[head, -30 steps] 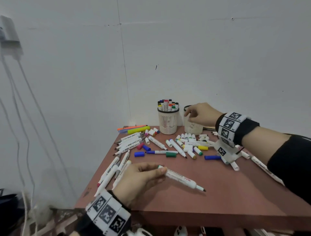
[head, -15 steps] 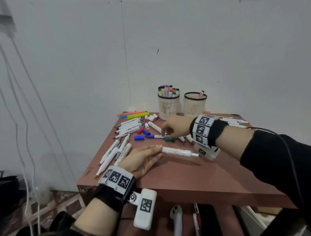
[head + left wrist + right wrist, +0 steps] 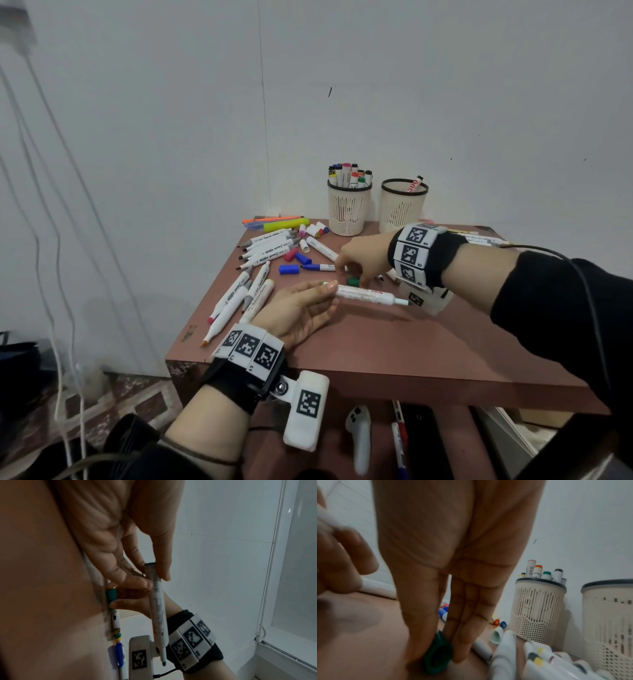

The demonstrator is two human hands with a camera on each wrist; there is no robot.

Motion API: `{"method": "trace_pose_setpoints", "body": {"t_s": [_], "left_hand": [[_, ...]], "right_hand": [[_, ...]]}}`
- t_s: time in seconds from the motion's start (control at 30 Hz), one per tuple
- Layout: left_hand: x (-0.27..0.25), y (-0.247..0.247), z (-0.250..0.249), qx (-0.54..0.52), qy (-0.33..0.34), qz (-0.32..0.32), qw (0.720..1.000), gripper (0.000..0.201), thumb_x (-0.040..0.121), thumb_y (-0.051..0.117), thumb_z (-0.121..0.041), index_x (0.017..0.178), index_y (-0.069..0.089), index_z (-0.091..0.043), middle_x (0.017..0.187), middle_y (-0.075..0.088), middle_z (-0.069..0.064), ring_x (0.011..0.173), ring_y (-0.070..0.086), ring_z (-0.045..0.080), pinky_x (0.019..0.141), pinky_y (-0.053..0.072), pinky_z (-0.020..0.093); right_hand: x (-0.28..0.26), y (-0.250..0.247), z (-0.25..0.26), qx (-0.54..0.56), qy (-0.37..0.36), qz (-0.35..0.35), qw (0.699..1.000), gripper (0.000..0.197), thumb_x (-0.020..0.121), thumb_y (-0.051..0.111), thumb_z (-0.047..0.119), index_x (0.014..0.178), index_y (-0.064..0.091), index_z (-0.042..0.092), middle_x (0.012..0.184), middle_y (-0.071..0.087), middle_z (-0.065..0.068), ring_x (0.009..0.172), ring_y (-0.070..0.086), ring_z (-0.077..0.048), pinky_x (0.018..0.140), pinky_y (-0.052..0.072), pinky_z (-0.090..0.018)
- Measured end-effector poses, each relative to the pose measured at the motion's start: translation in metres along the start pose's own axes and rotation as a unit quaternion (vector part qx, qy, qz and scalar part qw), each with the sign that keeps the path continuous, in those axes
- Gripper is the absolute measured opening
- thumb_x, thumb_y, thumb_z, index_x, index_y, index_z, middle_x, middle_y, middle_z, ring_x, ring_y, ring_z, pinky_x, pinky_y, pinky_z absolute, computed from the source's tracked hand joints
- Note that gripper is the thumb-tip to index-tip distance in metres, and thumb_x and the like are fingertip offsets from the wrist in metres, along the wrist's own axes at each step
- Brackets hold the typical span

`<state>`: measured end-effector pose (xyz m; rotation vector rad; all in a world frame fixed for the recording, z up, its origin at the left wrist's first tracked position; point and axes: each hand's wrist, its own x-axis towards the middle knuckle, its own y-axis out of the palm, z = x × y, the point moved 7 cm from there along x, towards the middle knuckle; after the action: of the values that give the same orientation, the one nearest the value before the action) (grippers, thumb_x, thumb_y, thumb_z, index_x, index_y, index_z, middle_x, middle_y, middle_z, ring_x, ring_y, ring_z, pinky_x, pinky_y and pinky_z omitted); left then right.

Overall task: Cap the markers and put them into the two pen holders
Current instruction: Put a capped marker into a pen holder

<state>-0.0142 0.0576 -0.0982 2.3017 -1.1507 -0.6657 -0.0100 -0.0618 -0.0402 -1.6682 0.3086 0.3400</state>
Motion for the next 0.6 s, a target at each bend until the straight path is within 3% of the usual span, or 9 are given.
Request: {"method": "trace_pose_setpoints", "body": {"t_s": [0.1,0.2,0.33,0.4,0.47,0.6], "left_hand": [[0.0,0.0,0.0,0.011,0.002,0.005,1.0,0.013,0.069,0.066,-0.005,0.081,0.06,-0.004,0.067,0.067,0.007,0.058,0.065,0.011,0.057,0.055,0.018],[0.0,-0.001,0.0,0.011,0.005,0.0,1.0,0.006,0.075,0.064,-0.004,0.08,0.061,-0.005,0.065,0.066,0.006,0.057,0.065,0.011,0.057,0.055,0.017],[0.002,-0.002,-0.003,0.008,0.027,-0.012,1.0,0.007,0.086,0.058,-0.004,0.081,0.061,-0.006,0.064,0.067,0.005,0.057,0.065,0.011,0.057,0.055,0.017],[0.002,-0.002,-0.006,0.008,0.051,-0.02,0.998,0.007,0.087,0.058,-0.004,0.082,0.062,-0.006,0.064,0.067,0.003,0.057,0.066,0.01,0.057,0.055,0.016],[0.002,-0.004,-0.01,0.004,0.075,-0.028,0.997,0.006,0.085,0.058,-0.003,0.083,0.062,-0.007,0.065,0.068,0.003,0.059,0.067,0.01,0.058,0.055,0.016],[0.003,-0.005,-0.013,0.0,0.094,-0.034,0.995,0.005,0.086,0.058,-0.002,0.088,0.062,-0.006,0.068,0.069,0.003,0.061,0.067,0.01,0.06,0.055,0.016]], "right_hand": [[-0.019,-0.01,-0.006,0.034,0.005,-0.052,0.998,0.031,0.083,0.067,0.011,0.113,0.064,0.019,0.09,0.057,0.003,0.076,0.053,-0.009,0.06,0.037,-0.013],[-0.048,-0.024,-0.017,0.091,0.021,-0.141,0.986,0.029,0.084,0.067,0.015,0.112,0.064,0.023,0.084,0.056,0.007,0.07,0.049,-0.002,0.061,0.037,-0.012],[-0.097,-0.036,-0.029,0.238,0.025,-0.271,0.932,0.029,0.083,0.069,0.011,0.103,0.065,0.031,0.093,0.065,0.002,0.079,0.06,-0.007,0.075,0.049,-0.02],[-0.12,-0.035,-0.029,0.325,0.019,-0.332,0.885,0.03,0.083,0.068,0.004,0.102,0.067,0.026,0.097,0.068,-0.005,0.081,0.064,-0.008,0.079,0.053,-0.022],[-0.14,-0.03,-0.026,0.423,0.016,-0.386,0.819,0.031,0.083,0.066,-0.004,0.101,0.067,0.022,0.097,0.068,-0.008,0.081,0.065,-0.009,0.079,0.054,-0.023],[-0.158,-0.003,-0.019,0.626,-0.007,-0.45,0.637,0.033,0.084,0.059,-0.011,0.104,0.064,0.015,0.094,0.067,-0.016,0.076,0.067,-0.019,0.072,0.054,-0.027]]}}
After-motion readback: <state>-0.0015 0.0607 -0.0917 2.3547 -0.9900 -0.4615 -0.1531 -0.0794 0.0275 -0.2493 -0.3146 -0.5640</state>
